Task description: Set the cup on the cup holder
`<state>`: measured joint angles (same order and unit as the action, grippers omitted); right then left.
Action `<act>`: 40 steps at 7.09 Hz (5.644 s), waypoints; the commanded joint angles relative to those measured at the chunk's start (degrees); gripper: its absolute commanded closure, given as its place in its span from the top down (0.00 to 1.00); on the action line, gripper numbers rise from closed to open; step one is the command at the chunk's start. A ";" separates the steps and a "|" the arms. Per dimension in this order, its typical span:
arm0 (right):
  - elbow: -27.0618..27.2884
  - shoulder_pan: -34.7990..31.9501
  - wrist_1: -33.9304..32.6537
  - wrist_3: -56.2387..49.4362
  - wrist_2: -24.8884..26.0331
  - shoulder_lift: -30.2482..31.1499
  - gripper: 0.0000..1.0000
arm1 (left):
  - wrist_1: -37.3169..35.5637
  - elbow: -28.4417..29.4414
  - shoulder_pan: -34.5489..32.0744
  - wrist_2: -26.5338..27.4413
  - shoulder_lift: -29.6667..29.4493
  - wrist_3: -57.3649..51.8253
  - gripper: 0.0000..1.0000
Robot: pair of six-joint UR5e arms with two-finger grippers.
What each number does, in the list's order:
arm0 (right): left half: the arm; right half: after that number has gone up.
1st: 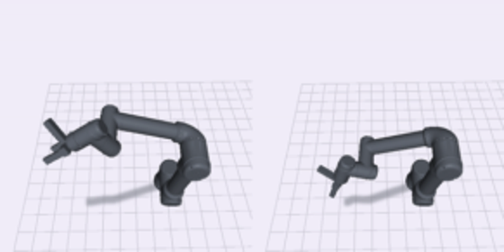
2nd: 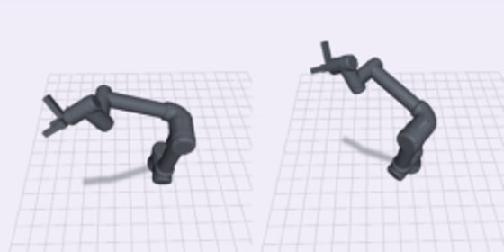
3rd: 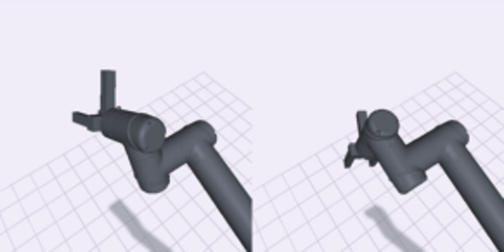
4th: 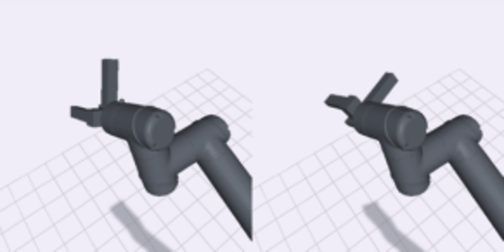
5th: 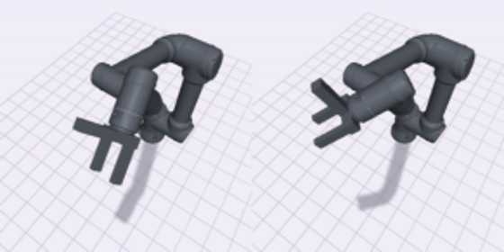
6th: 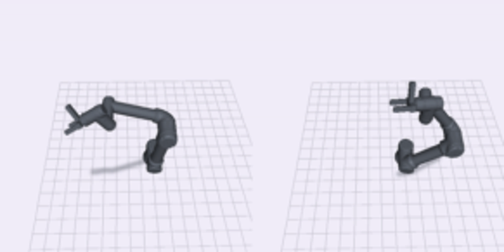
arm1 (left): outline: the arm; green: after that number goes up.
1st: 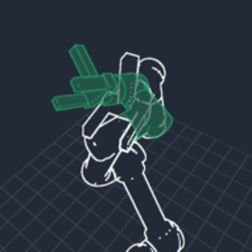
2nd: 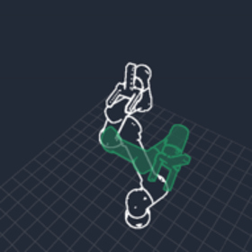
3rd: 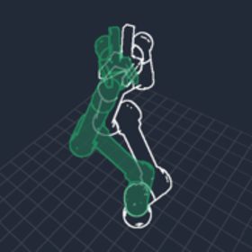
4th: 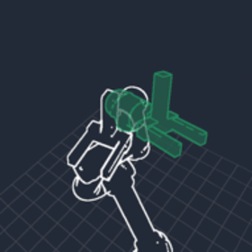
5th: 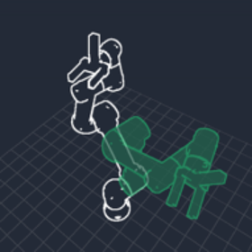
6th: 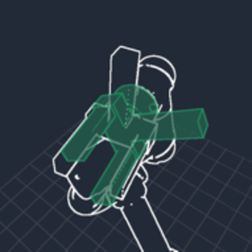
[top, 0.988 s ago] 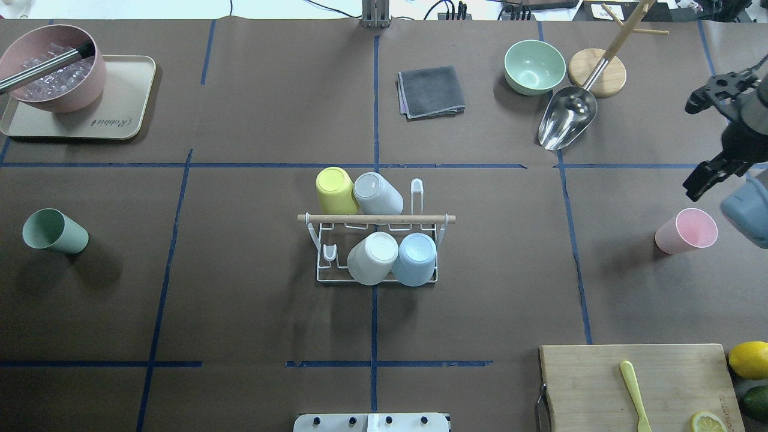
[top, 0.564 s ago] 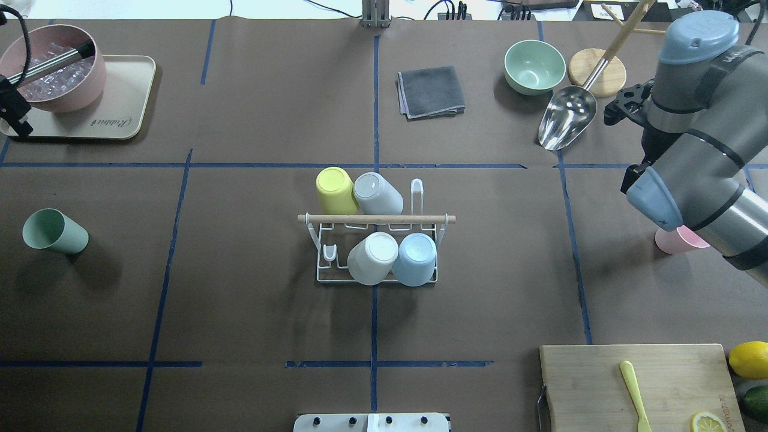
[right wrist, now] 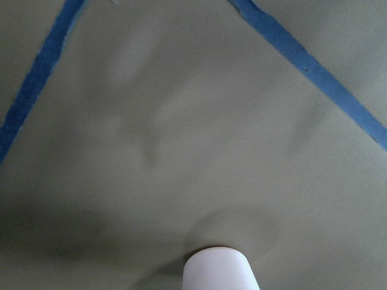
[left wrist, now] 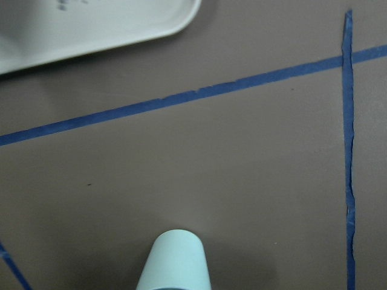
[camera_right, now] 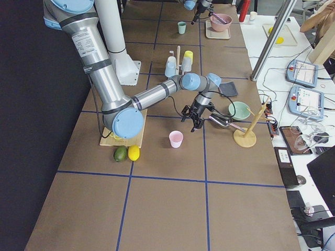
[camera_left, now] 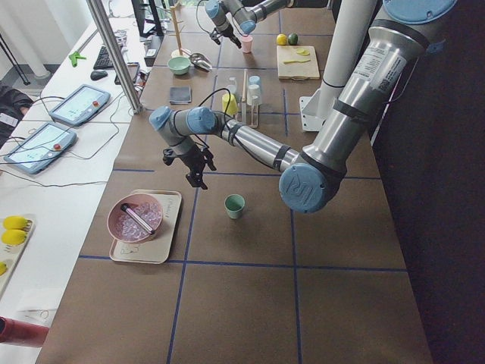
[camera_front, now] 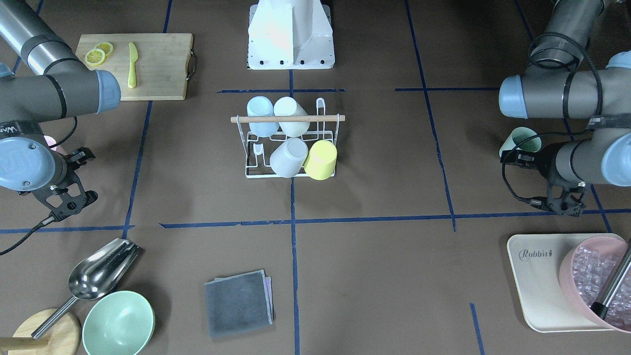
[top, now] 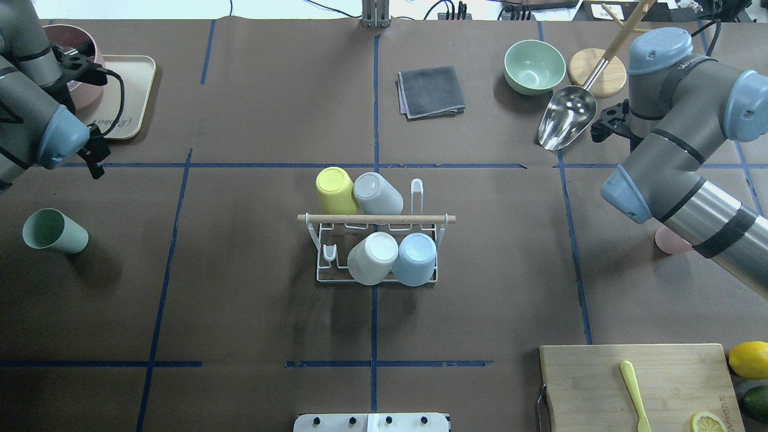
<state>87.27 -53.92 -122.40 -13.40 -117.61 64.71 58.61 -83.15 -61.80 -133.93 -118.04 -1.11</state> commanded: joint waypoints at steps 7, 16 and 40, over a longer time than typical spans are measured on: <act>-7.73 3.64 -11.80 -13.76 8.63 -4.68 1.00 | -0.34 12.73 3.09 1.57 -0.26 -11.96 1.00; -13.18 8.39 -14.17 -12.61 16.09 -4.77 1.00 | -8.52 14.24 4.66 -3.09 0.44 -12.16 1.00; 8.89 -0.57 42.65 4.98 -19.14 0.06 0.02 | 36.63 -14.68 3.43 -2.65 -3.08 -2.97 0.02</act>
<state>96.94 -54.33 -92.88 -15.58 -133.09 63.73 83.23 -98.07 -59.01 -136.71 -121.84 -8.30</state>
